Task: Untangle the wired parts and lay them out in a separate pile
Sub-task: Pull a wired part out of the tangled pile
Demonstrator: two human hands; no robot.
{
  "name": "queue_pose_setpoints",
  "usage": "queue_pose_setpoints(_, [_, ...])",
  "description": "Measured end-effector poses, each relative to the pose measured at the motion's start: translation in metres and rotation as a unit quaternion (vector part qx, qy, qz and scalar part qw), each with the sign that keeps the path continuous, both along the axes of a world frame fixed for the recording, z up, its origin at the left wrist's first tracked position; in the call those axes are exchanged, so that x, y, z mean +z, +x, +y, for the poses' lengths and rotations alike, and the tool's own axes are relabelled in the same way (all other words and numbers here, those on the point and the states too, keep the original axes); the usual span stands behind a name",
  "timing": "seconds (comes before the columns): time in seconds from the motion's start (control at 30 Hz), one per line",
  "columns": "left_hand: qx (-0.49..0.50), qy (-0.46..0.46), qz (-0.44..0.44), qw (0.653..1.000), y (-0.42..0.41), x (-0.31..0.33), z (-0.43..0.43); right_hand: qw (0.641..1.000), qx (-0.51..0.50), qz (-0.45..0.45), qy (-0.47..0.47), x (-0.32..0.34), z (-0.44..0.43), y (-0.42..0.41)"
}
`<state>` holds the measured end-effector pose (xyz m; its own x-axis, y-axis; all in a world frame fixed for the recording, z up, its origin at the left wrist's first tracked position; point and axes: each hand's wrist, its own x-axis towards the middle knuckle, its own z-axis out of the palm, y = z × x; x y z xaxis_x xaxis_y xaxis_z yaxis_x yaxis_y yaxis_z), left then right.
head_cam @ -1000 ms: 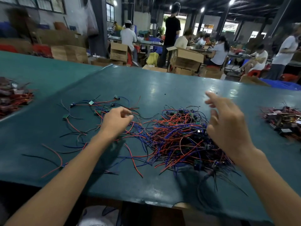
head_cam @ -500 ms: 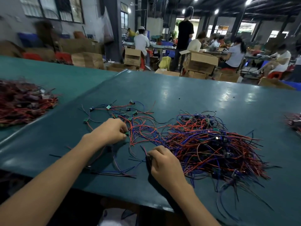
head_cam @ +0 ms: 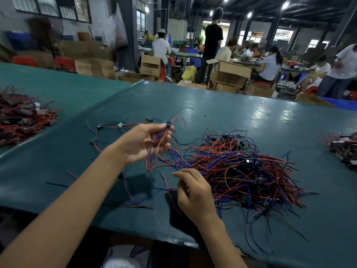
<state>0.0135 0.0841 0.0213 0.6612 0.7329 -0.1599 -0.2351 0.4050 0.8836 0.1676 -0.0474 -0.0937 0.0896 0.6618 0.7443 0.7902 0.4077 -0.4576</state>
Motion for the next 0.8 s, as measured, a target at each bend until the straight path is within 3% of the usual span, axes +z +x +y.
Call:
queue_pose_setpoints(0.17, [0.01,-0.1,-0.021,0.995,0.026,-0.059,-0.012,0.999,-0.013,0.026,0.026,-0.001,0.002,0.004])
queue_pose_setpoints(0.4, [0.079,-0.034,-0.039,0.995,0.039,-0.097,-0.02,0.997,0.018,0.06,0.047,-0.005,0.007,0.006])
queue_pose_setpoints(0.6, [0.141,0.072,-0.027,0.987,0.039,-0.097,-0.032,0.969,-0.033,0.231,-0.078,0.027,0.023,-0.006])
queue_pose_setpoints(0.7, [0.123,0.124,-0.004,0.985,0.041,-0.097,-0.041,0.929,0.0,0.308,-0.207,0.056,0.04,-0.003])
queue_pose_setpoints(0.8, [0.12,0.11,-0.008,0.987,0.037,-0.097,-0.04,0.891,-0.001,0.344,-0.296,0.074,0.057,0.005])
